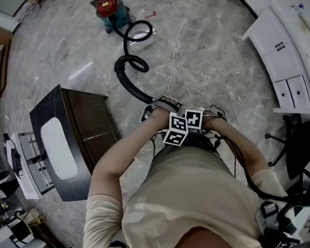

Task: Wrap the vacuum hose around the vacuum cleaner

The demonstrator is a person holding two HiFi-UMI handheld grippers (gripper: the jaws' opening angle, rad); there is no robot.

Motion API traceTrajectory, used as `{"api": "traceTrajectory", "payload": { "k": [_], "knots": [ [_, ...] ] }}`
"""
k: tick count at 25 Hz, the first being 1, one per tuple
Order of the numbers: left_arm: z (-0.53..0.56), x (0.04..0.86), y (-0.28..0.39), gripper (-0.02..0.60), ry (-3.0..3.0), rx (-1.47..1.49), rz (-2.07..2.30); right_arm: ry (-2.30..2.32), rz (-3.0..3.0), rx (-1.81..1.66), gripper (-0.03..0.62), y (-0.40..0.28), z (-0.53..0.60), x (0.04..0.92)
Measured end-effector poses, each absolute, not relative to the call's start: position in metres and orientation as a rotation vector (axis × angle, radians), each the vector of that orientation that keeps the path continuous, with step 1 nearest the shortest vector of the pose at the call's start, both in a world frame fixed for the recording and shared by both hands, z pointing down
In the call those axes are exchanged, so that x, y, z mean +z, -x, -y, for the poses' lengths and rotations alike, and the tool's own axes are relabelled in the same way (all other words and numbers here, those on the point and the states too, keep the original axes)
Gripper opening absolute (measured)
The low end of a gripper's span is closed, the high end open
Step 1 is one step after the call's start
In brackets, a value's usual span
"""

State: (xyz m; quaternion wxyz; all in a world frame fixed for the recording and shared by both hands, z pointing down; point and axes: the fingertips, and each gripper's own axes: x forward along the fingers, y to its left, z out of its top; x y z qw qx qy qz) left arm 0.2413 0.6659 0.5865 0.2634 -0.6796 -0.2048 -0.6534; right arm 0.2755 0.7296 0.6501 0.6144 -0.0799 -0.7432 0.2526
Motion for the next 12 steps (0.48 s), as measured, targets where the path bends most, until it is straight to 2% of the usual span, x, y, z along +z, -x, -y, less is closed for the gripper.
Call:
{"api": "traceTrajectory", "payload": {
  "k": [1,2,4,12],
  "knots": [
    [-0.656,0.586,-0.244,0.311,1.841,-1.768,0.543,0.192,1.706,0.576,0.089,-0.278,-0.722,0.651],
    [-0.644,0.586,-0.247,0.293,1.848,-1.76,0.507,0.199,1.696,0.569,0.089,-0.282,-0.715,0.651],
    [-0.622,0.586,-0.253,0.161,1.88,-1.739,0.413,0.211,1.66,0.554,0.089,-0.289,-0.702,0.653],
    [-0.589,0.585,-0.246,0.161,2.156,-1.811,0.382,0.225,1.392,0.34,0.089,-0.33,-0.63,0.638]
  ]
}}
